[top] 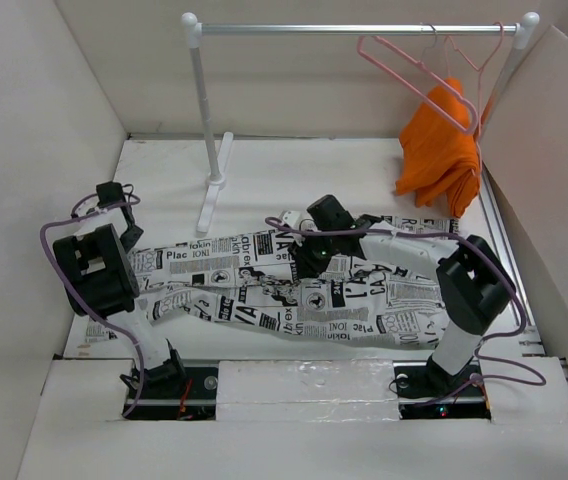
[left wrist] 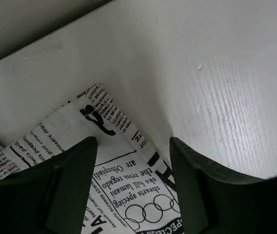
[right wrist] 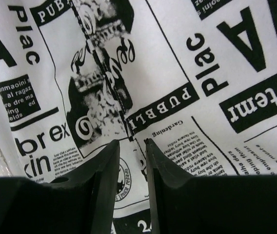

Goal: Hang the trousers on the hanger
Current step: Flatten out the trousers at the center of the board.

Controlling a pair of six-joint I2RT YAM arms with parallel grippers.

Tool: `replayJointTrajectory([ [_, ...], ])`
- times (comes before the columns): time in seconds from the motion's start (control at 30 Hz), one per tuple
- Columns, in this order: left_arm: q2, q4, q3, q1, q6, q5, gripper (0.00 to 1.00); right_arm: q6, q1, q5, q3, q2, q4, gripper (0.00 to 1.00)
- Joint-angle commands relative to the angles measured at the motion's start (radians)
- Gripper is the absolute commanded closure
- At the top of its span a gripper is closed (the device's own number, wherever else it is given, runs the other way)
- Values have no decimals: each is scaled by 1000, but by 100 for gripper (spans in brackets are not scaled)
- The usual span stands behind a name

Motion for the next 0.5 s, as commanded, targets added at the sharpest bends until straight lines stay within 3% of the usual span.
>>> replayJointTrajectory([
  [0.0,25,0,24,3,10,-29,44,11,3,-23,-7,-54,43,66],
  [0.07,39,19,8,3,19,-31,55,14,3,-6,-4,-60,37,65],
  [0.1,45,31,5,3,33,-31,81,17,3,6,-1,-71,37,65],
  [0.17,46,26,16,3,45,-20,100,23,-11,14,9,-73,37,62],
  [0.47,-150,12,168,-43,13,72,100,75,-100,88,93,-114,43,58],
])
